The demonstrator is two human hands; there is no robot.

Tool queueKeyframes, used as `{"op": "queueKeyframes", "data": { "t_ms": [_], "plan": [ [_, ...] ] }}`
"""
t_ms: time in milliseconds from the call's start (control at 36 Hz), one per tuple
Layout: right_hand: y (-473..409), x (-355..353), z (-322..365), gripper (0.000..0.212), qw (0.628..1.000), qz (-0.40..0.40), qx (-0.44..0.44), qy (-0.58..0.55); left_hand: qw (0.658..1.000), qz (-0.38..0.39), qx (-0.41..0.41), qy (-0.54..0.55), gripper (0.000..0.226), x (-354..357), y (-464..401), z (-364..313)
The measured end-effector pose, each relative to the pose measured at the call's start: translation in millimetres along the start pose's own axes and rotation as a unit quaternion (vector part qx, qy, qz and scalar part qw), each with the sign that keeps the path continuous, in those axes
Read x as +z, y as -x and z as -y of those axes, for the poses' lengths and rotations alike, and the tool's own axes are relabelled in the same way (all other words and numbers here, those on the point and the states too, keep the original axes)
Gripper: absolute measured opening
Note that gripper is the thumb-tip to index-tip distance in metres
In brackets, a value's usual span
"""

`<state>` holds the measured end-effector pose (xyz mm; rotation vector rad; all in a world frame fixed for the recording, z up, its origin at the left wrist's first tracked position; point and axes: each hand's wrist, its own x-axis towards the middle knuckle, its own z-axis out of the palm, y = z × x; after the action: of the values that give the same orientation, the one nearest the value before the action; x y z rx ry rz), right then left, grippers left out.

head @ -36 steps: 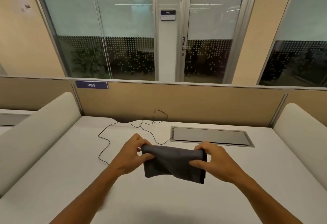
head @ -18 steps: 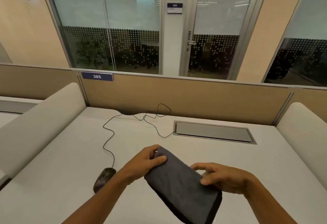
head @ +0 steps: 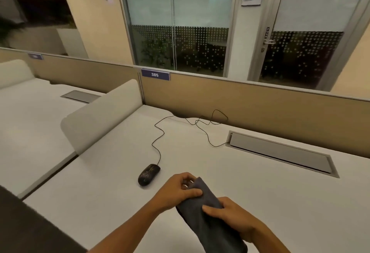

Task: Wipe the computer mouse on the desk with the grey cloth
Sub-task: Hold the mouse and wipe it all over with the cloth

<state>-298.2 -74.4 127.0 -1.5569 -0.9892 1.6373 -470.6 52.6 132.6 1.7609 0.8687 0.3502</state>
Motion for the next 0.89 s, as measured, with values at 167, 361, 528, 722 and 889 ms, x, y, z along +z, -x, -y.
{"op": "queueKeyframes", "data": {
  "t_ms": [167, 361, 528, 722, 889],
  "plan": [
    [-25, 30, -10, 0.040, 0.999, -0.025, -0.035, -0.019, 0.998, -0.050, -0.024, 0.024, 0.030, -22, 8, 42],
    [-61, 53, -15, 0.042, 0.994, -0.080, -0.032, -0.063, 0.968, -0.234, -0.080, 0.035, 0.033, -69, 2, 110],
    [-96, 65, -8, 0.045, 0.986, -0.166, -0.009, -0.034, 0.934, -0.318, -0.141, -0.085, 0.080, -99, -5, 174],
    [-143, 82, 12, 0.058, 0.959, -0.258, 0.000, 0.117, 0.905, -0.329, -0.187, -0.191, 0.100, -102, -26, 215],
    [-181, 86, 31, 0.055, 0.922, -0.302, 0.008, 0.243, 0.899, -0.334, -0.147, -0.242, 0.093, -96, -44, 232]
  ]
}}
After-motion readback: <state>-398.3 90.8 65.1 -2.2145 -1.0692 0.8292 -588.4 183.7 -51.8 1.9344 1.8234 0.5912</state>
